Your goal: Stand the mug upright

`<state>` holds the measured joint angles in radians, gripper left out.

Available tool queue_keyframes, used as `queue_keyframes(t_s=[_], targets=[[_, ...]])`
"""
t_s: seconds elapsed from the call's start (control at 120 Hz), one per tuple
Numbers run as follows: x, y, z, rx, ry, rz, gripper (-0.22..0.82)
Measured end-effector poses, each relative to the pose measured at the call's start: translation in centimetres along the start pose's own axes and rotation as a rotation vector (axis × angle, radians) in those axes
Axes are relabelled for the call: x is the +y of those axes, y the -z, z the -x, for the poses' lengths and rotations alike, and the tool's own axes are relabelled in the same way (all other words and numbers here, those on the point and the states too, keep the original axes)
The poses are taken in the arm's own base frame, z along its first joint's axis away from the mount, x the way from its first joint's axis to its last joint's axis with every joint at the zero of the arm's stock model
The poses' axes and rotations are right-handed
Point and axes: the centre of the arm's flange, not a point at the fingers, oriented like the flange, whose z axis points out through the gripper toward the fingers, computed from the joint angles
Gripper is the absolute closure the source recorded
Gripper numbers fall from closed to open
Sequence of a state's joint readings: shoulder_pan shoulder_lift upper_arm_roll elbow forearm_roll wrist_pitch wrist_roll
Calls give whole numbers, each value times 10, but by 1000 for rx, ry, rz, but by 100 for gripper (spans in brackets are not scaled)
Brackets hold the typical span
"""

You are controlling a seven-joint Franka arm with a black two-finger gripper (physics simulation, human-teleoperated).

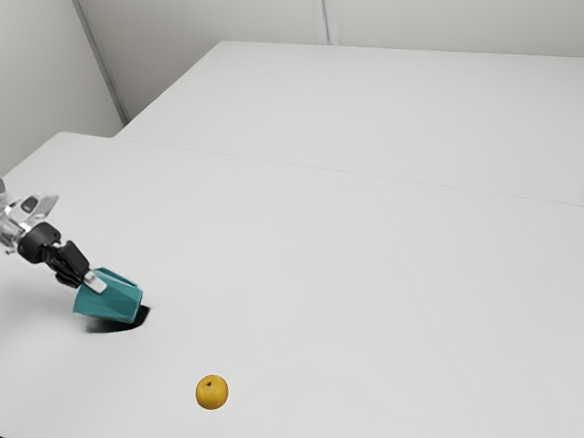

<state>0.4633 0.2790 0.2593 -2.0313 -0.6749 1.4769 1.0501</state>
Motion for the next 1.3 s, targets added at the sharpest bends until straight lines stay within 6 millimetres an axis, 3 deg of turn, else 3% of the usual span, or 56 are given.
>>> queue_keyframes(t_s=[0.217,0.442,0.642,0.808,0.95,1.125,1.3], targets=[[46,3,-18,-35,-104,-88,77],[96,-24,-52,-121,-245,-277,78],[159,-69,-92,-237,-400,-521,78],[212,-122,-121,-296,-501,-685,78],[247,-168,-134,-318,-553,-766,79],[267,-210,-134,-325,-559,-835,78],[266,-223,-133,-294,-517,-892,78]])
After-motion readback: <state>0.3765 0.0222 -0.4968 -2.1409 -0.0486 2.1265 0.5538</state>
